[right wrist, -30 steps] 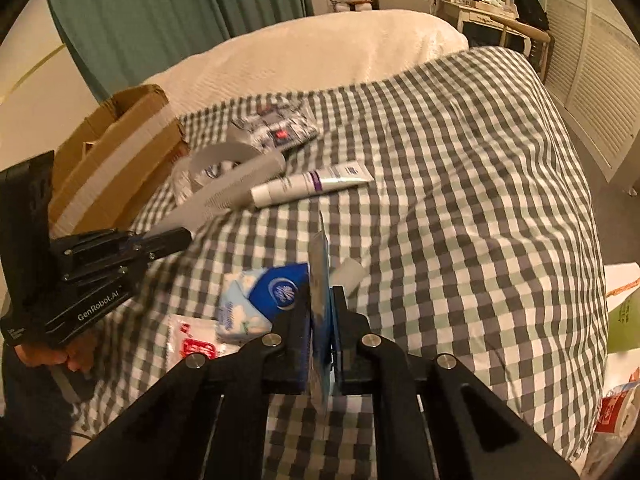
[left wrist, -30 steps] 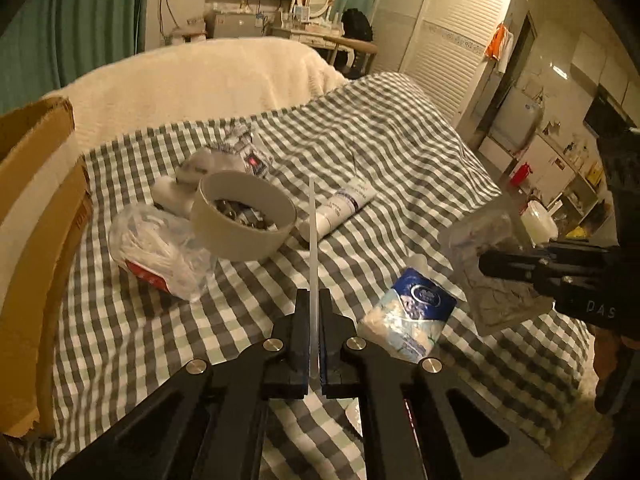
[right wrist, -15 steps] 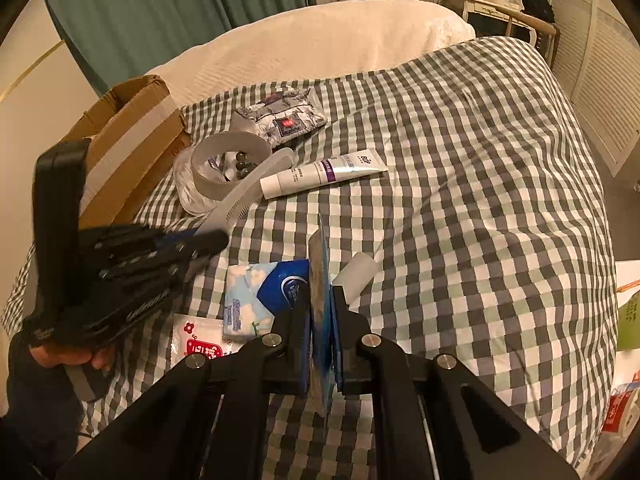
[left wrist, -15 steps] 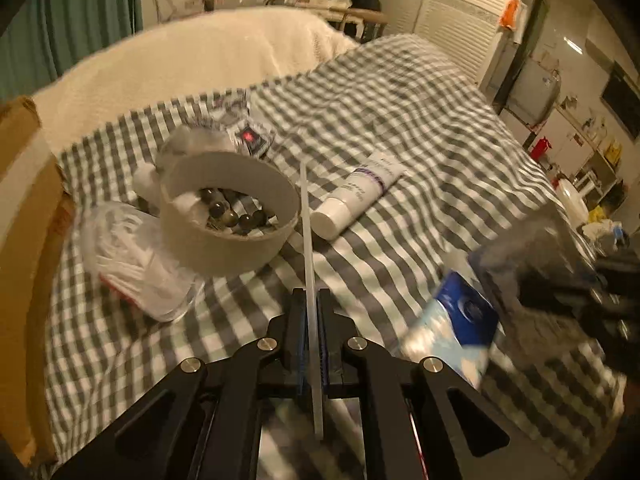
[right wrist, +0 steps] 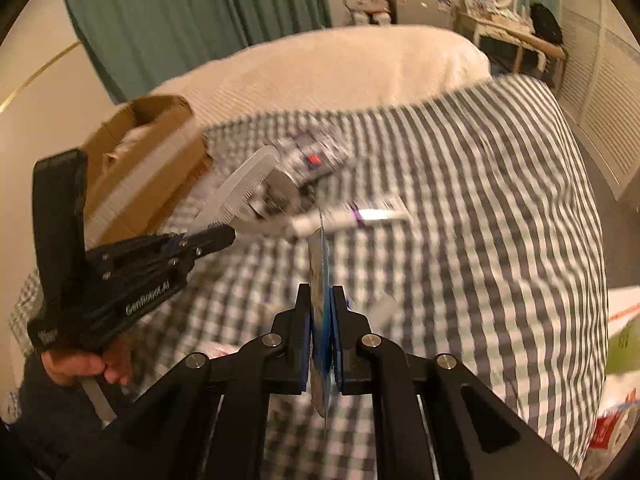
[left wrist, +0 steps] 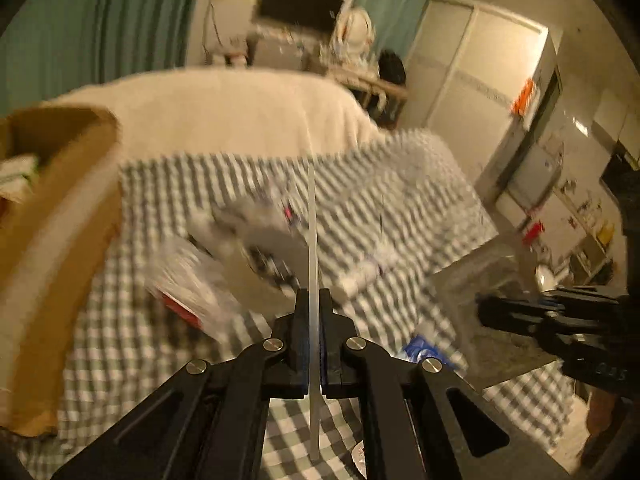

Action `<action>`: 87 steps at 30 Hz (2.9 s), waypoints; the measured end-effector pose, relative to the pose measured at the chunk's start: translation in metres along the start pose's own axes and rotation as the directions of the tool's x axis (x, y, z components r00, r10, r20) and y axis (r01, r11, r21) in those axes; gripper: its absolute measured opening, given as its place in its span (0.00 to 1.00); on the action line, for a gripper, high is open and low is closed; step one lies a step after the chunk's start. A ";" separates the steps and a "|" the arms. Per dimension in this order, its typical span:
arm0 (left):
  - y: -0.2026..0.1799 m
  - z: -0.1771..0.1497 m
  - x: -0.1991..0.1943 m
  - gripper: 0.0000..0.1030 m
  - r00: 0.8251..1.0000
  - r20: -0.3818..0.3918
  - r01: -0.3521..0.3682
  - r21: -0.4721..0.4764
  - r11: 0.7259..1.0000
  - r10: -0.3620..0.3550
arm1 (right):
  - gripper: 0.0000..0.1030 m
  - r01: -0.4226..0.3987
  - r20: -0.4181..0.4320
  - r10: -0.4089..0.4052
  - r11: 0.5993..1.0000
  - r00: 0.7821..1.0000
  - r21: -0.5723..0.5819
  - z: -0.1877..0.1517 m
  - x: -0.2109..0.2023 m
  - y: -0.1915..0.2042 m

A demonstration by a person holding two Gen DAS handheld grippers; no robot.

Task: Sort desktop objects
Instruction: 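Carry comb and blister strip over the cardboard box and open both grippers, then grasp the red-white sachet with the left gripper while the right gripper grasps the blue Vinda tissue pack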

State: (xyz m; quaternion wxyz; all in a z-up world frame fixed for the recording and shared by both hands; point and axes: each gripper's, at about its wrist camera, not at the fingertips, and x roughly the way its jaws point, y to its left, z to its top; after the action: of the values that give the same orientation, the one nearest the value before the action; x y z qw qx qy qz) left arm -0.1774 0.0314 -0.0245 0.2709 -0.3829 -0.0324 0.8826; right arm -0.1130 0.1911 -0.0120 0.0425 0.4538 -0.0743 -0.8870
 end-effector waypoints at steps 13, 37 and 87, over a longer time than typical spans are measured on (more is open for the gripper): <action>0.097 0.087 -0.142 0.03 0.904 0.236 -0.298 -0.252 0.921 0.358 | 0.08 -0.231 0.186 0.289 0.931 0.939 -0.281 0.125 -0.027 0.142; 0.191 0.031 -0.114 0.49 0.867 0.104 -0.427 -0.347 0.835 0.487 | 0.45 -0.328 0.098 0.366 0.903 0.925 -0.277 0.179 0.090 0.250; -0.076 -0.099 0.027 1.00 0.952 -0.206 -0.202 0.131 0.971 0.226 | 0.69 0.003 -0.043 -0.005 0.999 0.999 -0.047 -0.049 0.037 -0.028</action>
State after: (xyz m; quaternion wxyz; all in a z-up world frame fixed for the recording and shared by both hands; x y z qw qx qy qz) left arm -0.0898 0.0953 -0.0918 0.1956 -0.4640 0.0872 0.8596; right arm -0.0957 0.2088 -0.0747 0.0529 0.4719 -0.0516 -0.8785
